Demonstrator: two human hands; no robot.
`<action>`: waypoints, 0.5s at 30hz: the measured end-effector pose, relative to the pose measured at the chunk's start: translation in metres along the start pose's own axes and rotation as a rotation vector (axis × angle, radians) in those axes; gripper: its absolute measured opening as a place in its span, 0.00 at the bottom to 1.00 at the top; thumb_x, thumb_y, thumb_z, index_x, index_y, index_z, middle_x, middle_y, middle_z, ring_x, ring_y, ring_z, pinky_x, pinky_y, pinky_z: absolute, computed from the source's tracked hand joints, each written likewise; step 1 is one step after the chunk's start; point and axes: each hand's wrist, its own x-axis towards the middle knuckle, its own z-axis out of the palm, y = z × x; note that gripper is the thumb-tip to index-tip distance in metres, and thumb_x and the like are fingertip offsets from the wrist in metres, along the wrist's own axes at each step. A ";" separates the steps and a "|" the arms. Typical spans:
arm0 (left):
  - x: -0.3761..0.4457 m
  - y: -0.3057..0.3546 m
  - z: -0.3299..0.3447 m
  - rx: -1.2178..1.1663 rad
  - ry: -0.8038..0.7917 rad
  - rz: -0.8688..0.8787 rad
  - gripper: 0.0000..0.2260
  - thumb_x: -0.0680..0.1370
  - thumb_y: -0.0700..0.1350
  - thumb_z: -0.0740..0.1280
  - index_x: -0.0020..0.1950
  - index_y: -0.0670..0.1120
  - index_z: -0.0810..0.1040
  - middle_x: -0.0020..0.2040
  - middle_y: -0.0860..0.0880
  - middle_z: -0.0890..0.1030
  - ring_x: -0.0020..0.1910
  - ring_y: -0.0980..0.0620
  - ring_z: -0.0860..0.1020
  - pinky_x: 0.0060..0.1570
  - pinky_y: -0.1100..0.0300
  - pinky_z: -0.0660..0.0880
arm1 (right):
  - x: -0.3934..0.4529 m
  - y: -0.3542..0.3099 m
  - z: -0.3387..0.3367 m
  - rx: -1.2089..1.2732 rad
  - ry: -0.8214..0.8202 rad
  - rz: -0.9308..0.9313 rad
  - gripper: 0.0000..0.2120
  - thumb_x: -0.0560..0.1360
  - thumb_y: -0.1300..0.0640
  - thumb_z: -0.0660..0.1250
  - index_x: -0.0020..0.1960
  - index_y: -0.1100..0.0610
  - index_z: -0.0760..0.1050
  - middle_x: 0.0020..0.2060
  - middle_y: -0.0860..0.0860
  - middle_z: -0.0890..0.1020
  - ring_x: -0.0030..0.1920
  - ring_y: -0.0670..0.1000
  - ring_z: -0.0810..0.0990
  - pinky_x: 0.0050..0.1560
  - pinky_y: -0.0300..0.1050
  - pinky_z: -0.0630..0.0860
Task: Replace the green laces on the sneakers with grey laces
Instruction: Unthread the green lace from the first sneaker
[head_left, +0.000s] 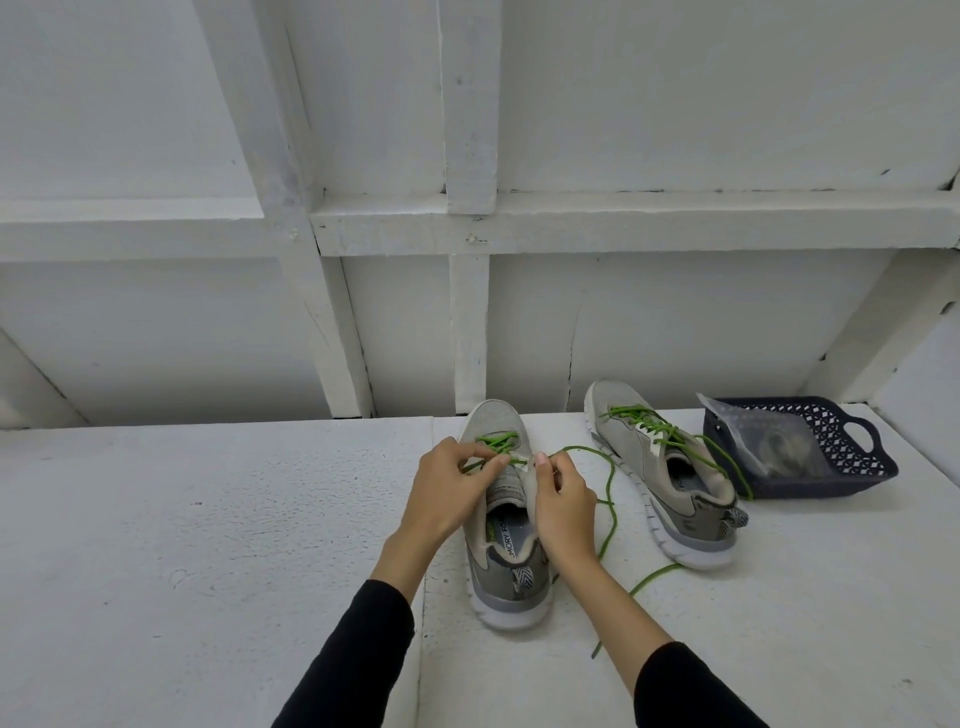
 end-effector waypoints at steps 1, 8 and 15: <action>0.000 -0.001 0.001 0.045 -0.004 0.013 0.07 0.75 0.56 0.71 0.49 0.56 0.83 0.43 0.51 0.74 0.45 0.55 0.74 0.43 0.63 0.67 | 0.000 0.000 0.000 -0.005 -0.002 0.001 0.16 0.82 0.49 0.58 0.36 0.52 0.64 0.29 0.49 0.72 0.32 0.47 0.70 0.33 0.42 0.66; 0.007 0.001 0.012 0.431 -0.004 0.073 0.10 0.77 0.60 0.65 0.54 0.61 0.82 0.56 0.57 0.70 0.59 0.53 0.62 0.58 0.52 0.56 | 0.000 0.001 -0.001 -0.030 0.004 -0.008 0.16 0.82 0.50 0.57 0.37 0.54 0.65 0.28 0.49 0.72 0.31 0.47 0.70 0.32 0.43 0.65; 0.011 0.002 0.014 0.013 0.064 -0.022 0.07 0.79 0.52 0.65 0.48 0.51 0.81 0.53 0.56 0.78 0.57 0.56 0.72 0.61 0.56 0.64 | 0.000 0.000 -0.002 -0.065 -0.010 -0.018 0.16 0.82 0.49 0.56 0.37 0.53 0.65 0.27 0.48 0.72 0.30 0.47 0.70 0.32 0.44 0.64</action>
